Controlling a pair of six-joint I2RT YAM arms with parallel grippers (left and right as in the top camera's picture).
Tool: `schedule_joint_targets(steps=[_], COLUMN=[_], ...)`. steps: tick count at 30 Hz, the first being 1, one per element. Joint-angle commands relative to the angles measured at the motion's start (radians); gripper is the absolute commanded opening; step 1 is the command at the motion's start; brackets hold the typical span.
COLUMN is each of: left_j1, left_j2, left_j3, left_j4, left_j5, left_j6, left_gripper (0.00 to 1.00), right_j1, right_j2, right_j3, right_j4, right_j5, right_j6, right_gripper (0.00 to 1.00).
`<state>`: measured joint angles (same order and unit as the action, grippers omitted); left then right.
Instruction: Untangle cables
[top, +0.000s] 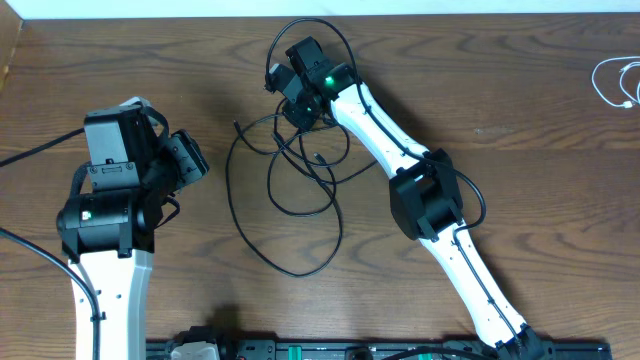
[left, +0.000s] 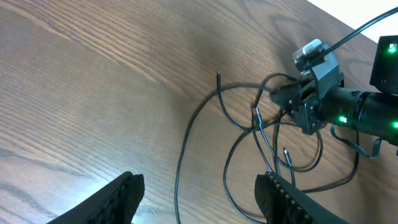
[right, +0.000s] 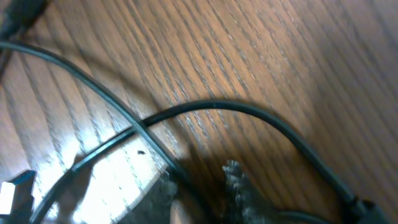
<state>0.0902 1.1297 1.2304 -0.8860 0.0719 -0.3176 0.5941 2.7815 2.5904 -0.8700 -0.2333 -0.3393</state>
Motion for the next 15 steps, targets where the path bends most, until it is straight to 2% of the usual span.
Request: schedule_joint_targets(steps=[1, 3, 9, 15], left_j1=[0.006, 0.006, 0.006, 0.006], left_j2=[0.000, 0.000, 0.000, 0.000], left_j3=[0.019, 0.019, 0.019, 0.019], left_j4=[0.001, 0.001, 0.002, 0.002], left_j5=[-0.013, -0.013, -0.013, 0.045], left_j6=[0.005, 0.005, 0.005, 0.005], left_gripper=[0.63, 0.63, 0.63, 0.63], right_j1=[0.000, 0.000, -0.010, -0.044], right_j2=[0.035, 0.035, 0.020, -0.109], right_j3=[-0.018, -0.018, -0.003, 0.002], right_j4=[-0.008, -0.008, -0.013, -0.056], right_j5=[-0.005, -0.005, -0.005, -0.008], right_j6=[0.002, 0.002, 0.052, 0.145], right_gripper=[0.09, 0.01, 0.01, 0.01])
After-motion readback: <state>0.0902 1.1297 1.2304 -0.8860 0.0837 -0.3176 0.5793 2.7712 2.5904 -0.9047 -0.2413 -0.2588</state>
